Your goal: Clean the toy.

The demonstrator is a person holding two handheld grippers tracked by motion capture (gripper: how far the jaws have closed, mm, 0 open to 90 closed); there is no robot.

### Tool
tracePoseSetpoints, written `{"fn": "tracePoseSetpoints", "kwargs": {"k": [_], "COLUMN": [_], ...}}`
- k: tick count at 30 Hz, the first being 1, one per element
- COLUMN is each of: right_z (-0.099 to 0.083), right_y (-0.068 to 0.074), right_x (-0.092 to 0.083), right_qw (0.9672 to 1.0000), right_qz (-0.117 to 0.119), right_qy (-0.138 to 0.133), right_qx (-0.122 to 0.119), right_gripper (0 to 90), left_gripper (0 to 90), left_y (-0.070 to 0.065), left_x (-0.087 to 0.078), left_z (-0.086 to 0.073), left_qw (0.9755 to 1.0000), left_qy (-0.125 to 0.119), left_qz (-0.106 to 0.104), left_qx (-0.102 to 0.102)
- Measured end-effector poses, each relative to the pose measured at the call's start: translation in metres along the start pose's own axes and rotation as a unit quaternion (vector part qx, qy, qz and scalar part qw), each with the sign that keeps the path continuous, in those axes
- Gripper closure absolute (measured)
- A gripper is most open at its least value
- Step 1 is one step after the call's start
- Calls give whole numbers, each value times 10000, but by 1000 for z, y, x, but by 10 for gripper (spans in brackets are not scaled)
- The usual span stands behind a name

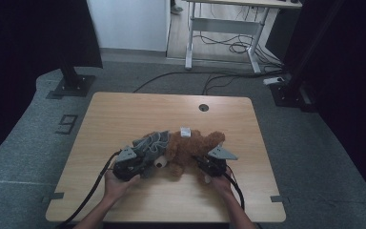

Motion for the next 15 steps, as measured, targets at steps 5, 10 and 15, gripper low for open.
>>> {"fn": "tracePoseSetpoints", "kwargs": {"k": [5, 10, 15], "right_z": [18, 14, 0], "right_y": [-10, -12, -2], "right_x": [18, 23, 10], "right_qw": [9991, 9985, 9968], "right_qz": [-250, -152, 100], "right_qy": [-254, -157, -62], "right_qx": [-221, -498, -794], "right_gripper": [724, 715, 700], "left_gripper": [775, 774, 770], "left_y": [19, 21, 14], "left_x": [18, 17, 8], "left_z": [15, 13, -3], "left_qw": [9997, 9998, 9999], "left_qy": [-78, -6, 118], "left_qz": [211, 177, 17], "left_qx": [-92, -87, -50]}}
Point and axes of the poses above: each handheld gripper's, and its own axes: x roughly forward along the jaws, z roughly out of its top, y roughly to its left, the point moved 1 cm from there along x, roughly forward along the jaws, and after that the axes turned 2 degrees about -z, right-handed, at the moved point
